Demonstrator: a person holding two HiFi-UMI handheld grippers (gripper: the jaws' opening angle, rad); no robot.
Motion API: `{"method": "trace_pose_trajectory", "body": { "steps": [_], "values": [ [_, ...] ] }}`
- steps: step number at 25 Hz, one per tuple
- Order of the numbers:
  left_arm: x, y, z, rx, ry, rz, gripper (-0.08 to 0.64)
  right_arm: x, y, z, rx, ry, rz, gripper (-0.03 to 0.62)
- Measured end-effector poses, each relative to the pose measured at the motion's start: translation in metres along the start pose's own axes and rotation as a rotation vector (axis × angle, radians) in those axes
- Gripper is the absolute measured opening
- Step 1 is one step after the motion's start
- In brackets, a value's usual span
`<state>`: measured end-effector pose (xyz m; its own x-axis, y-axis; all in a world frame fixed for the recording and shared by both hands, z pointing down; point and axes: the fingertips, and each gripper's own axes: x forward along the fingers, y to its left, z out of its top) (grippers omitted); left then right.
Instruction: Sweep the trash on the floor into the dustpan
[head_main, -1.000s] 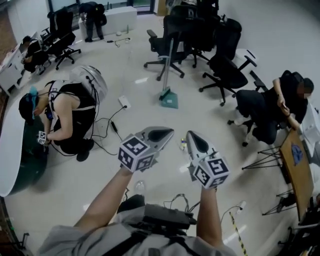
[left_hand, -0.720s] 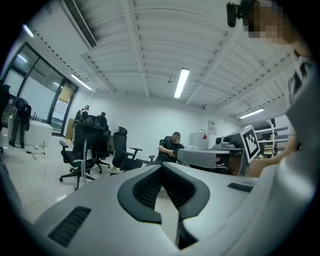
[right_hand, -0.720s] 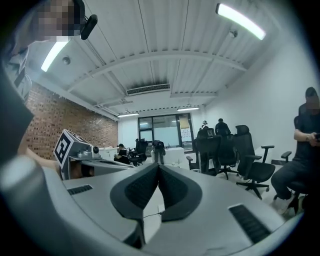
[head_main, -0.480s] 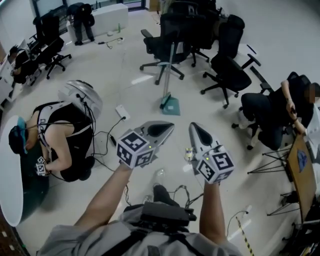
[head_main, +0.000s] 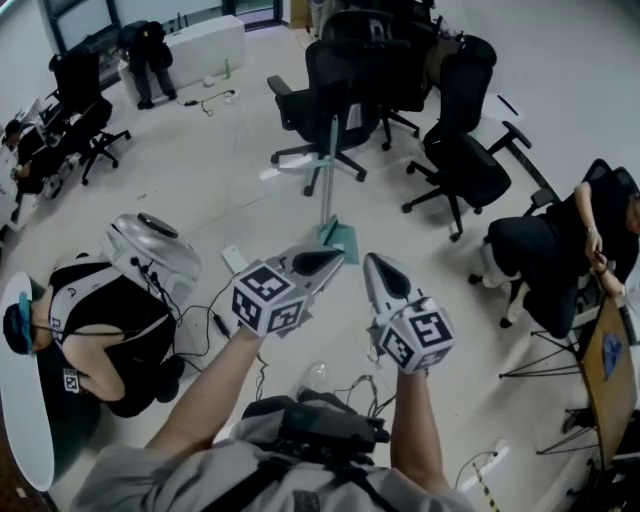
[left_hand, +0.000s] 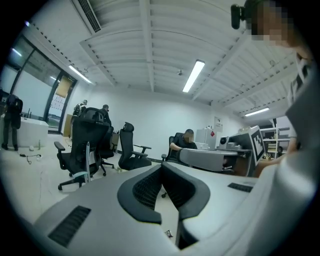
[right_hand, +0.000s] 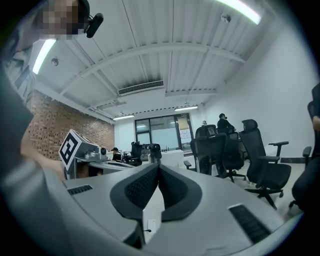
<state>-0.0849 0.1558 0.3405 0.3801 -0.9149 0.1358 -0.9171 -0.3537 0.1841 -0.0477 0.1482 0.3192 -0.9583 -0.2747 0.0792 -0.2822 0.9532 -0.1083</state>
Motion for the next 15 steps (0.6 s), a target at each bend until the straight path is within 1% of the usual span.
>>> {"method": "trace_pose_trajectory", "body": {
  "steps": [5, 10, 15],
  "values": [
    [0.034, 0.046, 0.022, 0.038, 0.004, 0.004, 0.0, 0.048, -0.037, 0.02, -0.013, -0.037, 0.01, 0.0],
    [0.061, 0.102, 0.042, 0.044, 0.011, 0.005, 0.0, 0.097, -0.069, 0.037, -0.021, -0.036, -0.008, 0.0],
    [0.097, 0.176, 0.037, 0.067, 0.041, -0.012, 0.0, 0.165, -0.11, 0.018, -0.007, 0.011, -0.05, 0.0]
  ]
}}
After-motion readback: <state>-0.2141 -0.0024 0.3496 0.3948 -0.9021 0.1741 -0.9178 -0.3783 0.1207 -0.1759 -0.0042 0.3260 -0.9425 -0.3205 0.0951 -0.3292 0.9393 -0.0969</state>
